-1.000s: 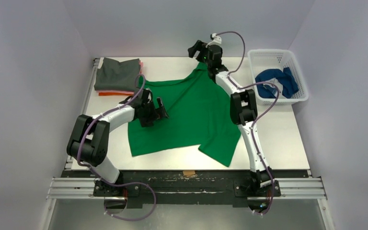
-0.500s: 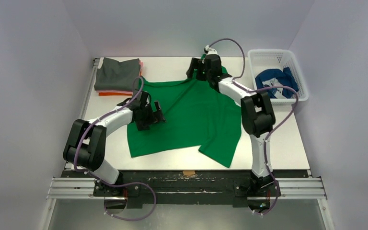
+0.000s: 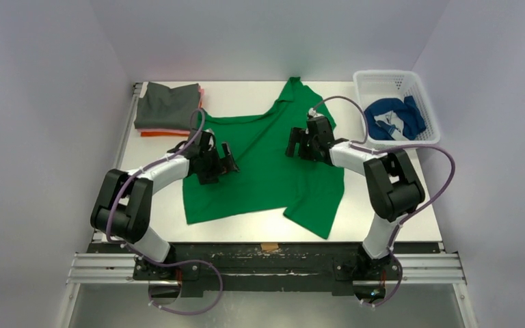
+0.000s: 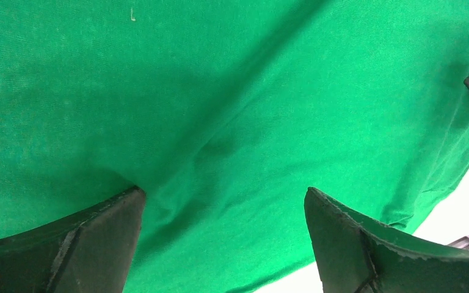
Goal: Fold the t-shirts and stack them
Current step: Flatten out the tshirt
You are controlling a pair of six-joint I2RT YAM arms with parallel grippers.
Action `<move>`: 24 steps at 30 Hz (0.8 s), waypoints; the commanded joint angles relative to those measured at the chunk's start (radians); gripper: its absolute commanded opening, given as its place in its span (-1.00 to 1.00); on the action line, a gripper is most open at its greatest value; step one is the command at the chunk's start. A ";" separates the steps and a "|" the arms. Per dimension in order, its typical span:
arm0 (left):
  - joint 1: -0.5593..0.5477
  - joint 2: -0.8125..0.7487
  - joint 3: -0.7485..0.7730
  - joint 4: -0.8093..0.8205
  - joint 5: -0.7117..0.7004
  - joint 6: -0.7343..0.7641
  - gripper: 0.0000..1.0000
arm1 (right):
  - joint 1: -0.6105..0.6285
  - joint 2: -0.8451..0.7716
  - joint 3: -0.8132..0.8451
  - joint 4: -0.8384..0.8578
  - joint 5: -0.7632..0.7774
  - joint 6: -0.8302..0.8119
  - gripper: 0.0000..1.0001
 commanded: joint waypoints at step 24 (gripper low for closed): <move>-0.279 -0.553 -0.216 -0.234 -0.123 -0.100 1.00 | 0.004 -0.885 -0.447 -0.422 0.049 0.184 0.72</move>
